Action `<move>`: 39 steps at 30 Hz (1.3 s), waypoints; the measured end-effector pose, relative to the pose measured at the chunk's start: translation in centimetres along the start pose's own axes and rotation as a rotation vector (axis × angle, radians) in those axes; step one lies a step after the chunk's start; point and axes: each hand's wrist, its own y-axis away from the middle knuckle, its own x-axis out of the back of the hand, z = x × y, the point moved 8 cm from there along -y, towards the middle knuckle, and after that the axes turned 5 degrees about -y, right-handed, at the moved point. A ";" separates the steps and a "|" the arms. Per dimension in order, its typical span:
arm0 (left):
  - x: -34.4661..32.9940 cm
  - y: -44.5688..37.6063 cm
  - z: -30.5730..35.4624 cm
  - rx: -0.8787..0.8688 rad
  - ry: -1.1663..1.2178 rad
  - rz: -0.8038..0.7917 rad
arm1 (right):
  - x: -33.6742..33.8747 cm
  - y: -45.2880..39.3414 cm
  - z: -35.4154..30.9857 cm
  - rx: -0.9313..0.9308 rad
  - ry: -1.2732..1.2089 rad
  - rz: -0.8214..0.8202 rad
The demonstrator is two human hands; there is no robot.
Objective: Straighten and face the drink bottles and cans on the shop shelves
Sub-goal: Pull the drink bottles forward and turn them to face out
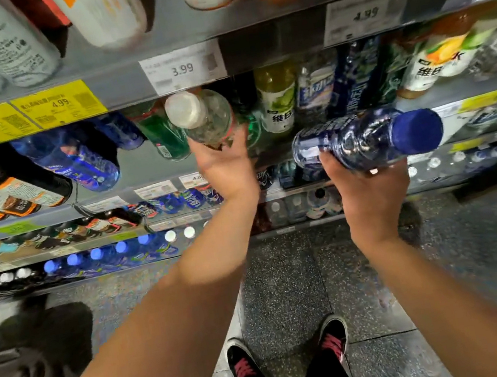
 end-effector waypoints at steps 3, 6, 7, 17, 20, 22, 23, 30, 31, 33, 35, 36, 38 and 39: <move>-0.7 -0.6 -0.1 -0.016 -0.059 0.050 | 0.5 -0.4 -0.2 0.012 0.031 -0.042; -1.6 -1.1 0.4 -0.047 -0.310 0.058 | 0.1 -0.9 -0.1 0.014 0.054 -0.117; -2.2 -1.3 0.5 -0.036 -0.361 0.043 | -0.1 -1.0 0.0 0.014 0.064 -0.145; -1.5 -2.3 0.3 -0.111 -0.318 -0.034 | -4.7 1.5 -0.4 0.039 0.170 -0.284; 3.3 -2.7 -0.4 -0.172 -0.220 0.005 | -7.0 3.4 -0.2 0.008 0.193 -0.312; 7.8 -4.5 -1.3 -0.170 -0.194 0.074 | -9.4 4.8 -0.1 0.001 0.202 -0.363; 10.3 -5.6 -1.7 -0.153 -0.203 0.124 | -10.8 5.5 -0.1 0.005 0.213 -0.386; 21.7 -14.7 -3.4 -0.062 -0.164 0.279 | -22.5 11.3 -0.8 0.112 0.197 -0.485; 21.0 -15.3 -3.5 -0.053 -0.181 0.229 | -23.3 11.2 -1.0 0.123 0.201 -0.508; 21.1 -17.2 -3.5 -0.048 -0.228 0.137 | -26.3 11.8 -0.8 0.141 0.235 -0.524; 21.0 -19.2 -3.6 -0.085 -0.238 0.061 | -29.0 12.0 -0.2 0.139 0.278 -0.515; 21.1 -20.0 -3.5 -0.124 -0.297 0.034 | -30.1 12.1 0.3 0.121 0.288 -0.515; 21.0 -20.7 -3.4 -0.222 -0.386 0.013 | -31.9 11.9 1.2 0.096 0.314 -0.507; 21.3 -20.9 -3.5 -0.228 -0.361 0.012 | -32.7 11.8 1.6 0.095 0.326 -0.499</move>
